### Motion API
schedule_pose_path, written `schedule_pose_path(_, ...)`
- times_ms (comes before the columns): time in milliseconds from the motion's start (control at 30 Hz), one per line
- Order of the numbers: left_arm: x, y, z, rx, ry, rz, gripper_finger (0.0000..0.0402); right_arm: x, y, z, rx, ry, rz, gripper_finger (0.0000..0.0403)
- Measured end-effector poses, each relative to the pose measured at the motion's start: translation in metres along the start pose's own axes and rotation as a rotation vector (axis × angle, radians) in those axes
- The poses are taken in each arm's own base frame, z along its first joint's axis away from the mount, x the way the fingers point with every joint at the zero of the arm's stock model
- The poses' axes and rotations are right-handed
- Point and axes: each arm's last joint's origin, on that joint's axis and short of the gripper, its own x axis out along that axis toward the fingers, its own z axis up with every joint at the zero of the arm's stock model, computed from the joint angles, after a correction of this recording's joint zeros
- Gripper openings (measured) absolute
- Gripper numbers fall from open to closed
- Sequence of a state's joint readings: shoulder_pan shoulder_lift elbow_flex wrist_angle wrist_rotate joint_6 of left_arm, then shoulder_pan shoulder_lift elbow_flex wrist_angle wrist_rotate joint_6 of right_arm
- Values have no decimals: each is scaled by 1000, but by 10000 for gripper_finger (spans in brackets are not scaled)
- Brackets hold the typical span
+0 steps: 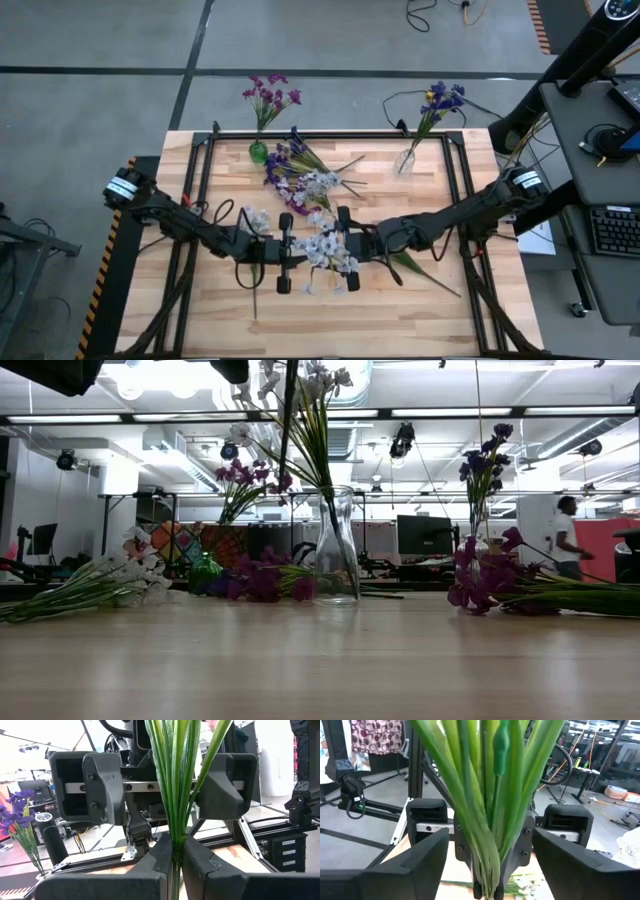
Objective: Sort flowers into vase by color
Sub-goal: Put the top white flowers into the bottom transparent flower vase
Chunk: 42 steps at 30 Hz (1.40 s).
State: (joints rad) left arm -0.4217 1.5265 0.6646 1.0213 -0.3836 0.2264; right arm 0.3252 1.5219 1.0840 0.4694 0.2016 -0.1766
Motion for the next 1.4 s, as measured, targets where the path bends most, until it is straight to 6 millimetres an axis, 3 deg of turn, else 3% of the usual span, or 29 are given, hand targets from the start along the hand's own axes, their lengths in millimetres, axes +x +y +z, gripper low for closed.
schedule_pose_path(433,0,0,0,-28,3,0,26,-1,0,1,28,-2,0,130)
schedule_pose_path(867,-1,0,3,-80,13,-2,195,-7,1,7,60,13,13,43)
schedule_pose_path(1067,-10,3,11,-110,85,-23,237,-28,-6,22,123,66,18,29)
schedule_pose_path(1400,-50,26,46,-163,243,-43,232,-79,-41,50,112,138,-192,29)
